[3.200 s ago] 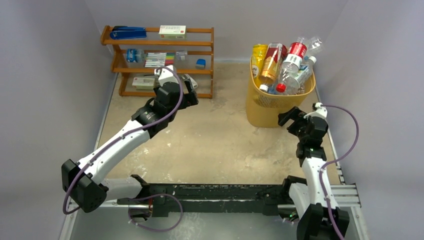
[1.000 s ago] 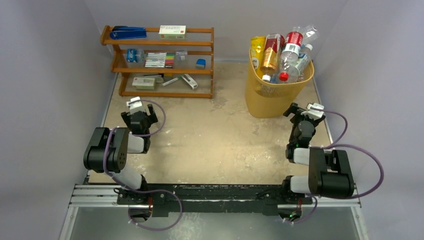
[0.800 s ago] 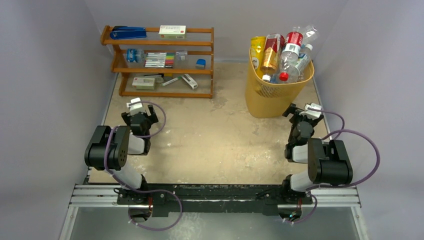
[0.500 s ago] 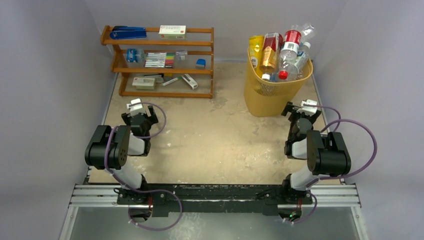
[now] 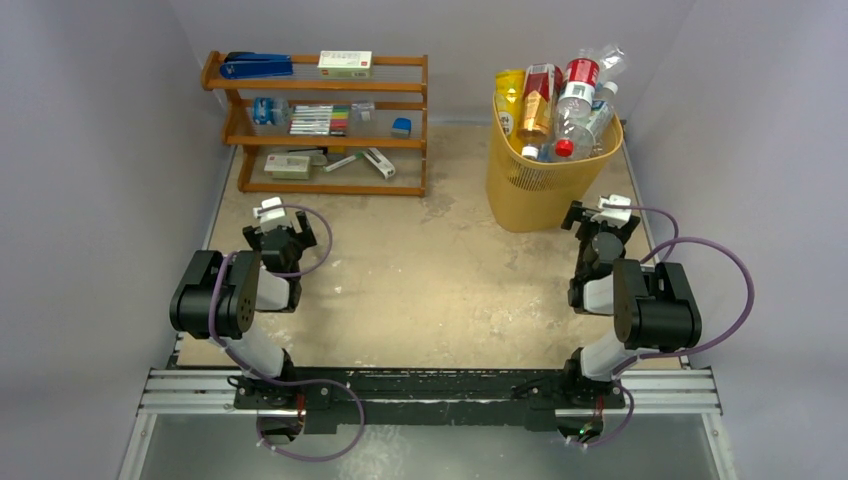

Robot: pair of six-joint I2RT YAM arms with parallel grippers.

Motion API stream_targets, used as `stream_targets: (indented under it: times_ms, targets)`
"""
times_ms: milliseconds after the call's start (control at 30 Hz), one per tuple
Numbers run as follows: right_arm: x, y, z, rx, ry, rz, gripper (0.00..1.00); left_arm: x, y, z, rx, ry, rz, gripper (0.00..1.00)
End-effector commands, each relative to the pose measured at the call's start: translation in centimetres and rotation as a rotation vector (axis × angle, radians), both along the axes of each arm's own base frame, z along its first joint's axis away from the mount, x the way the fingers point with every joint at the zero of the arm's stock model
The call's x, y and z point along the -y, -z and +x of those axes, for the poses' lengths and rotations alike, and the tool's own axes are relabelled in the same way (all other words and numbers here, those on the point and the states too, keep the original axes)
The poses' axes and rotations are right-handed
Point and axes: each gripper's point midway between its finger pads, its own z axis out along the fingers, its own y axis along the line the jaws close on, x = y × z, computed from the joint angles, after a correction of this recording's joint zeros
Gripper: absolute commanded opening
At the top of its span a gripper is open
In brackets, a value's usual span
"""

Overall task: Put the plastic bottles in the bin
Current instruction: Reset both arms

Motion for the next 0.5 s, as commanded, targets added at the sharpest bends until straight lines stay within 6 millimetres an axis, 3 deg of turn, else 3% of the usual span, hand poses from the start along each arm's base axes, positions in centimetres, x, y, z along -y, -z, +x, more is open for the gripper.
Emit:
stream_targets:
  times_ms: [0,467]
  targets:
    - [-0.81,-2.93,1.01,0.097,-0.039,-0.027,1.0,-0.24,-1.63,0.68,0.068,-0.003,0.007,0.92]
    - [-0.81,-3.0,1.02,0.1,-0.04,-0.027,1.0,-0.27,-1.65,0.7,0.068,-0.004,0.007,0.92]
